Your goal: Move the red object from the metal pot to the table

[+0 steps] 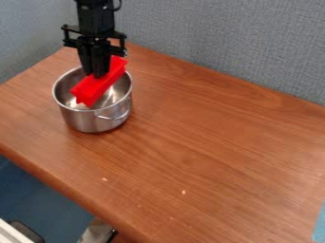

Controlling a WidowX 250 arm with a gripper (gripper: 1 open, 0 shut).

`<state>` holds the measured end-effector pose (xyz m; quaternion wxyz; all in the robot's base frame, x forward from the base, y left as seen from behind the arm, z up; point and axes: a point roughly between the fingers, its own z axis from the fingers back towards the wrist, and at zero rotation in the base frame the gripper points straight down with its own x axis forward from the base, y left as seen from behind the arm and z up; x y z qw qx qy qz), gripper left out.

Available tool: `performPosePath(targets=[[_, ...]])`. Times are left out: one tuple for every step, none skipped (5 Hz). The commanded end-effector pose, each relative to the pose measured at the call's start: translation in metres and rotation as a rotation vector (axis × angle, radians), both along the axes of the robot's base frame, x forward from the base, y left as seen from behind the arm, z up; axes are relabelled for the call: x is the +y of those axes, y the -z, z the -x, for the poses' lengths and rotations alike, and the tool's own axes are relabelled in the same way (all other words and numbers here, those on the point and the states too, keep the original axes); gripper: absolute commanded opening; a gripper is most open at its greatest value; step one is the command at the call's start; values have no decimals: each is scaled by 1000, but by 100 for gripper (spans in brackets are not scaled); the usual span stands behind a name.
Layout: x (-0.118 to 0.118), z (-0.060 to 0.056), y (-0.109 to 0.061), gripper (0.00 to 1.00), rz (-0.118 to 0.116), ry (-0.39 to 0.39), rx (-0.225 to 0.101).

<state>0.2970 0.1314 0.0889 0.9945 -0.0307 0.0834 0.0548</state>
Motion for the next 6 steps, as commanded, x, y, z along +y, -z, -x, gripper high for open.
performPosePath(targets=[[0, -4, -30, 0, -45, 12, -82], [0, -3, -30, 0, -49, 15, -79], [-1, -3, -30, 0, -52, 18, -75], [-1, -2, -30, 0, -55, 21, -72], [-1, -1, -31, 0, -57, 24, -69], [-1, -1, -30, 0, -60, 26, -66]])
